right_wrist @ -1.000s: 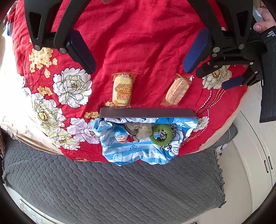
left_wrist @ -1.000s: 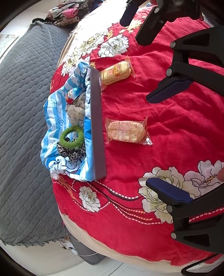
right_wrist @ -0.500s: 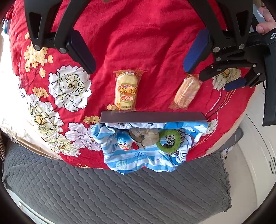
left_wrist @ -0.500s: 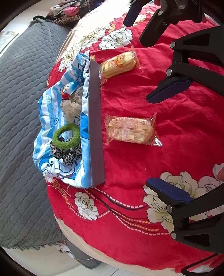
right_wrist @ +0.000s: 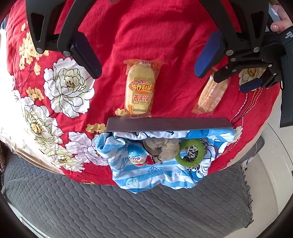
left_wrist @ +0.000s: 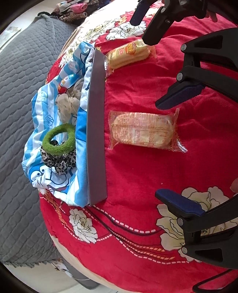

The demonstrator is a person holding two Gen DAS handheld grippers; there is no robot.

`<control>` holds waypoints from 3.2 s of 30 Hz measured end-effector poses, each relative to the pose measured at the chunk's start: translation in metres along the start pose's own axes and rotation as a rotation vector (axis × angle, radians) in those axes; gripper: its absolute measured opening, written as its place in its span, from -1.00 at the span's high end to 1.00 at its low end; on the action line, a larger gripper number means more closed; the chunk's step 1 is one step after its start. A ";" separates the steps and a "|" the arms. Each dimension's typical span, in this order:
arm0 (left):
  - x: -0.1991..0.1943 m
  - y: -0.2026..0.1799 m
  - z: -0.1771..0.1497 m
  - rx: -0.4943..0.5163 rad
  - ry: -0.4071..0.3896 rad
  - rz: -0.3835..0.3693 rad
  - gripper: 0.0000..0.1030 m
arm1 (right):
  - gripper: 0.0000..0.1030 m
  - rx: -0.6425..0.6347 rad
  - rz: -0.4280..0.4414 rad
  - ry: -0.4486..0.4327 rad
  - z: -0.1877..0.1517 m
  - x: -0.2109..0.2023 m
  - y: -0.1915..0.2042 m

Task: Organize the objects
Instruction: 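Close left gripper on pale wrapped cake while right gripper grasps yellow cake, then lift and carry both wrapped cakes over the striped shirt in the tray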

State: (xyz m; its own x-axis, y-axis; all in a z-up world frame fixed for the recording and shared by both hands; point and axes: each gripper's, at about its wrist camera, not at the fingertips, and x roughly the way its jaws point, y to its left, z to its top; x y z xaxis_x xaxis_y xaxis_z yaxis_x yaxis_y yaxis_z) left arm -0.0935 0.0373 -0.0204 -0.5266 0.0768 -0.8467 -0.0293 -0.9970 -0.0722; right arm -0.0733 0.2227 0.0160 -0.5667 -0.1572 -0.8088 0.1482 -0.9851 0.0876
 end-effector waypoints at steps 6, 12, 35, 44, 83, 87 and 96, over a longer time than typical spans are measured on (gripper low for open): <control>0.010 0.000 0.005 -0.004 0.003 -0.008 -0.73 | -0.98 0.004 -0.006 0.007 0.004 0.012 -0.002; 0.019 -0.002 0.006 -0.005 0.009 -0.021 -0.72 | -0.98 0.021 -0.015 0.008 0.008 0.023 -0.007; 0.030 -0.005 0.010 0.026 -0.012 -0.062 -0.37 | -0.34 0.062 -0.049 0.042 0.012 0.057 -0.019; 0.028 -0.006 0.013 0.030 -0.020 -0.080 0.24 | 0.22 0.061 -0.032 0.048 0.012 0.056 -0.019; -0.042 -0.022 0.110 0.070 -0.173 -0.067 0.24 | 0.23 -0.049 0.058 -0.138 0.105 -0.018 0.025; -0.023 -0.022 0.122 0.070 -0.165 -0.062 0.24 | 0.23 -0.046 0.056 -0.134 0.116 -0.001 0.023; 0.025 -0.017 0.144 0.053 -0.141 -0.044 0.24 | 0.23 -0.046 0.053 -0.084 0.132 0.057 0.019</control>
State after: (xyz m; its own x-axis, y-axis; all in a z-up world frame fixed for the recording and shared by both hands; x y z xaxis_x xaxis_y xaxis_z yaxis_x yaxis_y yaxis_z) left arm -0.2287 0.0547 0.0355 -0.6374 0.1216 -0.7609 -0.0975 -0.9923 -0.0769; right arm -0.2097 0.1859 0.0483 -0.6227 -0.2163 -0.7520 0.2157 -0.9713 0.1008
